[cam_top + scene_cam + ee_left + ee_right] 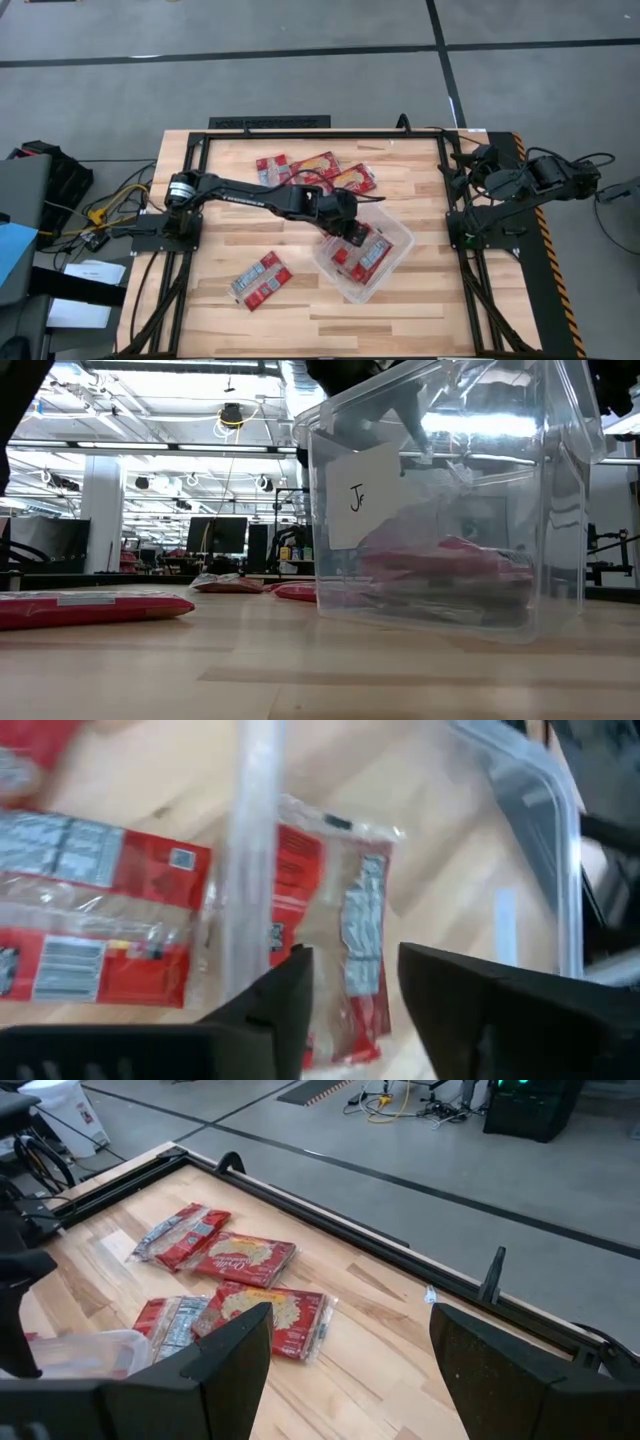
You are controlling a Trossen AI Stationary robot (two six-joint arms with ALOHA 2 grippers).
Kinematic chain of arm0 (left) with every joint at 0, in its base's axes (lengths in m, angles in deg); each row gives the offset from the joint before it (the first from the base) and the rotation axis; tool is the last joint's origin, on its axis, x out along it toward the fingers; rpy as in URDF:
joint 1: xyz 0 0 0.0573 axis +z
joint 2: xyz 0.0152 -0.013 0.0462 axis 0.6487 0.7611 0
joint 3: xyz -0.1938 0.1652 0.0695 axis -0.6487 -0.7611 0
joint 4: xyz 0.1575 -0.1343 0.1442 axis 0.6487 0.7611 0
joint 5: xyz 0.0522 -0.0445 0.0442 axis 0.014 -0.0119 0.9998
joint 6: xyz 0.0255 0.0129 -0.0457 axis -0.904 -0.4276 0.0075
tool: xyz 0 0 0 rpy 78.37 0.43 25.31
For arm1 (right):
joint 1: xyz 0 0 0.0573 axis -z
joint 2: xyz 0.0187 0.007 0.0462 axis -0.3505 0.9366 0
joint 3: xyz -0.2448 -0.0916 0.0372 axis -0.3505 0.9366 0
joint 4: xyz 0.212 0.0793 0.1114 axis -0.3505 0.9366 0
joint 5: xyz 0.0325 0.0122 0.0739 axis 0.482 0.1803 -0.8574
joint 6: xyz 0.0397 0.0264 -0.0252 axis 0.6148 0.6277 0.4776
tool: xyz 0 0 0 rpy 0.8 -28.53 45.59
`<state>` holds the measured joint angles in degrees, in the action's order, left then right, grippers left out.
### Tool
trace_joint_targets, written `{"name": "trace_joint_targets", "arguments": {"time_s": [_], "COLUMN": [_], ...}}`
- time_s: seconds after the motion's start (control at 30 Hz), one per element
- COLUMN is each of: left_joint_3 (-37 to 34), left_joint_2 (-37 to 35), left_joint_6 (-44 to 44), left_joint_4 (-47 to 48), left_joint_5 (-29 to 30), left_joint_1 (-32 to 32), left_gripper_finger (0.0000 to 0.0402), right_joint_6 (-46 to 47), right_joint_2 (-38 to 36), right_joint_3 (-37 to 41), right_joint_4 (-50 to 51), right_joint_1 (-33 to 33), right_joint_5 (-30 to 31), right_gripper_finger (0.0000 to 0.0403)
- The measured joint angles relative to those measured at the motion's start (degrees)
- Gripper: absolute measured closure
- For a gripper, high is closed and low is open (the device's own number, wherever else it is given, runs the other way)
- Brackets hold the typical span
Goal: Sort popcorn bags into baskets
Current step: Put the red popcorn pack into the transparent container
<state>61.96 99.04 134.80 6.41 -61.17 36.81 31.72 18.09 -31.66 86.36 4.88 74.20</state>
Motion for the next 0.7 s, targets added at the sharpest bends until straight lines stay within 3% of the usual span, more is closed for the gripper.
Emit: {"name": "trace_joint_targets", "arguments": {"time_s": [0.13, 0.27, 0.37, 0.57, 0.7], "left_joint_3": [0.96, 6.96, 14.62, 28.43, 28.83], "left_joint_2": [0.01, 0.07, 0.07, 0.03, -1.08], "left_joint_6": [-3.25, -9.89, -17.29, -23.92, -23.33], "left_joint_4": [1.31, 12.22, 28.51, 53.9, 61.75], "left_joint_5": [-7.98, -11.42, -5.75, 15.4, 20.47], "left_joint_1": [2.2, 4.31, 5.7, 8.04, 11.89], "left_gripper_finger": [0.0221, 0.0204, 0.0203, 0.0203, 0.0198], "right_joint_6": [-0.03, -0.07, -0.07, -0.07, -0.07], "right_joint_2": [0.0, 0.0, 0.0, 0.0, 0.0], "right_joint_3": [0.0, 0.0, 0.0, 0.0, 0.0], "right_joint_4": [0.02, 0.02, 0.11, 0.83, 0.85], "right_joint_1": [0.02, 0.01, 0.01, 0.02, 0.01], "right_joint_5": [0.0, 0.0, 0.0, 0.0, 0.0], "right_gripper_finger": [0.0107, 0.0107, 0.0107, 0.0107, 0.0107]}}
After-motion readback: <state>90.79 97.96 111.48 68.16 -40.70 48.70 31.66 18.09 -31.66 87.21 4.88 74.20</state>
